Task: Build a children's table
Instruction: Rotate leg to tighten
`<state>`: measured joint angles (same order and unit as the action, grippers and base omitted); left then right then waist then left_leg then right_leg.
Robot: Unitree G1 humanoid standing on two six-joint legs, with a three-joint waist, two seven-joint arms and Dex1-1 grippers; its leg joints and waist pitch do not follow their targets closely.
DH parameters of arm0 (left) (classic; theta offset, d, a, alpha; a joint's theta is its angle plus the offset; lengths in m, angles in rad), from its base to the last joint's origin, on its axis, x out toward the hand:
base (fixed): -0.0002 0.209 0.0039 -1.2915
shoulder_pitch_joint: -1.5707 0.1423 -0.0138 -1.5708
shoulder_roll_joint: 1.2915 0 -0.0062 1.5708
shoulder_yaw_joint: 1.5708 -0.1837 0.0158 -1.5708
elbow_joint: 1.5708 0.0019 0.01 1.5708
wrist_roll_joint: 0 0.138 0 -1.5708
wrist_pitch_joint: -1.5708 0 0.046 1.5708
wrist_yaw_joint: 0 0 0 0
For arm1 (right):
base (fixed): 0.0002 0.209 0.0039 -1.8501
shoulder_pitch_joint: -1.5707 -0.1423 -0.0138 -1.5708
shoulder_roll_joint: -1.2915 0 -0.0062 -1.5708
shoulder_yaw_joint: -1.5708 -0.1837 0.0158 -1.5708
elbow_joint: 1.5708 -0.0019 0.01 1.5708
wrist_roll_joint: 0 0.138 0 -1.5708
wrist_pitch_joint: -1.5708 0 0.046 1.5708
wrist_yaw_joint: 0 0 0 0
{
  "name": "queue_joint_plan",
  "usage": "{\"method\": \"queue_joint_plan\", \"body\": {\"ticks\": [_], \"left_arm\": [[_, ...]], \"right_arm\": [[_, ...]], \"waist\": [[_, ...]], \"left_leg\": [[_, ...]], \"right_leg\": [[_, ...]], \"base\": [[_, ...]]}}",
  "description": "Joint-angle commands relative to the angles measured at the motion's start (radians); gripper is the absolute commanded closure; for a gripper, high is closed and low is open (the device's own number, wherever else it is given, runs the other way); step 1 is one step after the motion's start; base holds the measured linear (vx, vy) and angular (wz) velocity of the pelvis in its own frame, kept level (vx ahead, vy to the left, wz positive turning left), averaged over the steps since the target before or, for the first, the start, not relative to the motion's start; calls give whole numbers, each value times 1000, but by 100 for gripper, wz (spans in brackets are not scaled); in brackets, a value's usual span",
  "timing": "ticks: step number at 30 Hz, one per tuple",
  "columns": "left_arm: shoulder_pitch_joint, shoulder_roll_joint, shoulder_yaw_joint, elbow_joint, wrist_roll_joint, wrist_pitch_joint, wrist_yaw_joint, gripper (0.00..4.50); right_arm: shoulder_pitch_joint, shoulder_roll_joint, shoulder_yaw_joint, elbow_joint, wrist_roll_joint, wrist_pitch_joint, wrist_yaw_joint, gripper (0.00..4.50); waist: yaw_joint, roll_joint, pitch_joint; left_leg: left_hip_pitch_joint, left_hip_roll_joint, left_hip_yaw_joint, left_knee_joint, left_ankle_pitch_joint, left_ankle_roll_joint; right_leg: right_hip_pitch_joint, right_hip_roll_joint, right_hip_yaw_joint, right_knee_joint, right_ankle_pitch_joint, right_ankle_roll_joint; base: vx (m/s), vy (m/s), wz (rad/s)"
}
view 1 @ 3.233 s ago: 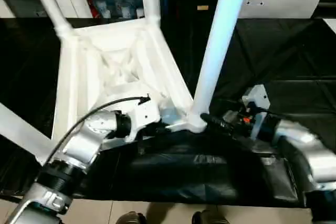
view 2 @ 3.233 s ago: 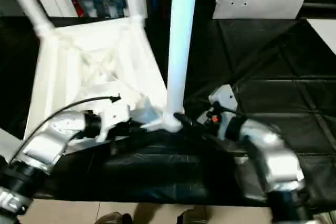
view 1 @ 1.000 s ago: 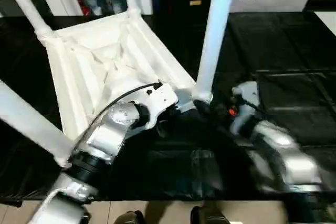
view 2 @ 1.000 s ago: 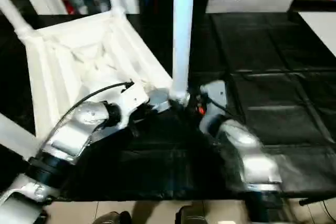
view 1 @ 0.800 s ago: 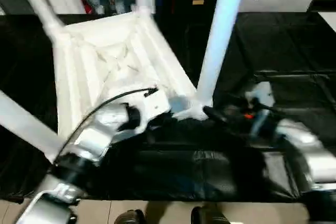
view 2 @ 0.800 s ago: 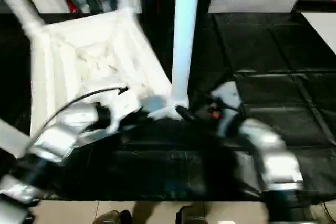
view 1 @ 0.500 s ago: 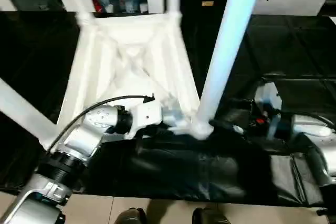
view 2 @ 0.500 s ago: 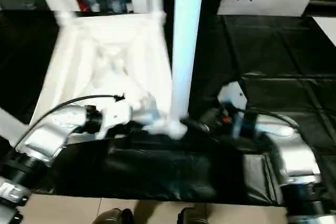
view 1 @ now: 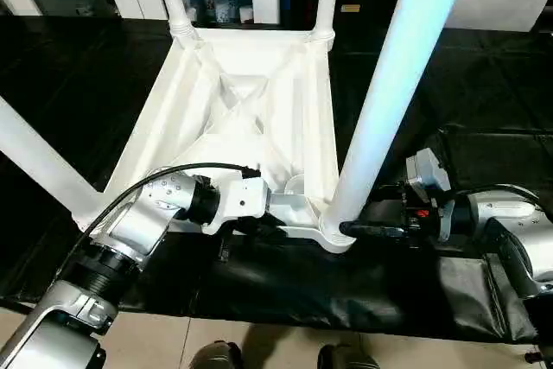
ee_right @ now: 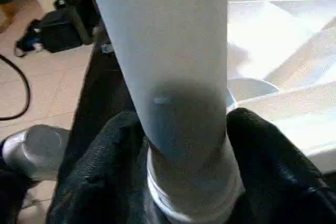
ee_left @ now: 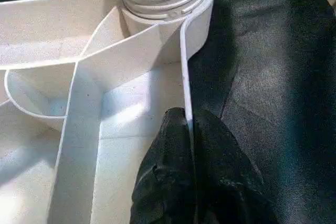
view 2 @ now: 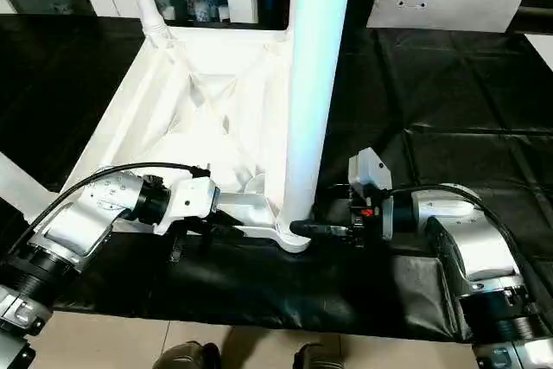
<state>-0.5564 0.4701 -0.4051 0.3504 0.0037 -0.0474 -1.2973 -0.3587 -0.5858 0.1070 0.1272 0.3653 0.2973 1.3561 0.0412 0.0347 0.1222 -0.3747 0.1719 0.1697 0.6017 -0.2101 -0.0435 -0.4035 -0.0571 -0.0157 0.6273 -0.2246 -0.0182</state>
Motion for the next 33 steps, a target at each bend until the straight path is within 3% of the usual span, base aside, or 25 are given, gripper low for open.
{"method": "queue_joint_plan", "body": {"ticks": [1, 5, 12, 16, 19, 20, 23, 26, 27, 28, 30, 32, 33], "left_arm": [[-9, 1, -36, -7, 12, -41, -51, 450], [-11, 1, -33, 6, 14, -50, -56, 450], [-14, -2, -28, 18, 7, -46, -44, 450], [-6, -25, 10, -10, 5, 45, 46, 450], [4, -49, 38, -39, 9, 125, 129, 450], [12, -69, 47, -64, 15, 174, 174, 450], [24, -122, 61, -104, 37, 260, 280, 450], [12, -217, 82, -113, 58, 351, 419, 450], [10, -229, 84, -115, 59, 363, 435, 450], [3, -271, 93, -116, 67, 398, 496, 450], [-10, -325, 104, -114, 80, 440, 572, 450], [-25, -342, 97, -97, 95, 434, 592, 450], [-29, -340, 92, -95, 101, 433, 588, 450]], "right_arm": [[-10, -9, 13, -5, 24, 14, 31, 206], [-9, -12, 16, -6, 29, 22, 45, 240], [7, 4, 17, -33, 53, 59, 30, 253], [44, 68, -8, -97, 69, 115, -106, 254], [68, 124, -7, -134, 12, 123, -253, 254], [70, 172, -11, -142, -20, 151, -358, 254], [68, 287, -34, -156, -53, 204, -557, 254], [36, 407, -55, -135, -115, 236, -772, 255], [31, 421, -56, -132, -124, 238, -799, 255], [13, 472, -66, -117, -144, 248, -888, 255], [-12, 541, -86, -102, -148, 267, -985, 255], [-18, 563, -70, -98, -158, 239, -989, 199], [-14, 563, -61, -102, -166, 227, -987, 199]], "waist": [[-5, -16, -70], [-3, -17, -70], [-2, -16, -63], [-5, -13, -60], [-15, -13, -54], [-23, -8, -49], [-48, -10, -46], [-63, -5, -46], [-68, -6, -46], [-68, 1, -48], [-73, -3, -49], [-74, -2, -52], [-71, -1, -54]], "left_leg": [[11, 56, -7, -58, 27, 171], [10, 56, -7, -56, 43, 182], [12, 58, -8, -63, -1, 153], [11, 59, -9, -67, -11, 136], [13, 54, -11, -74, -66, 92], [12, 55, -12, -80, -94, 67], [4, 47, -17, -83, -119, 28], [9, 46, -13, -81, -101, 29], [6, 43, -14, -80, -85, 25], [7, 42, -14, -79, -75, 23], [7, 40, -14, -78, -59, 26], [5, 39, -13, -76, -13, 53], [6, 40, -12, -75, 18, 77]], "right_leg": [[55, -74, 38, -56, 89, -318], [55, -74, 37, -52, 137, -326], [54, -75, 39, -60, 69, -322], [52, -77, 40, -63, 54, -318], [49, -77, 39, -77, -56, -303], [50, -75, 41, -82, -103, -290], [54, -76, 41, -87, -175, -263], [47, -70, 44, -91, -130, -258], [49, -69, 42, -88, -106, -264], [50, -70, 43, -86, -91, -264], [51, -67, 43, -88, -62, -268], [59, -66, 44, -81, 38, -274], [62, -66, 44, -75, 118, -277]], "base": [[0, 0, 0], [0, 0, 0], [0, 0, 0], [0, 0, 0], [0, 0, 0], [0, 0, 0], [0, 0, 0], [0, 0, 0], [0, 0, 0], [0, 0, 0], [0, 0, 0], [0, 0, 0], [0, 0, 0]]}}
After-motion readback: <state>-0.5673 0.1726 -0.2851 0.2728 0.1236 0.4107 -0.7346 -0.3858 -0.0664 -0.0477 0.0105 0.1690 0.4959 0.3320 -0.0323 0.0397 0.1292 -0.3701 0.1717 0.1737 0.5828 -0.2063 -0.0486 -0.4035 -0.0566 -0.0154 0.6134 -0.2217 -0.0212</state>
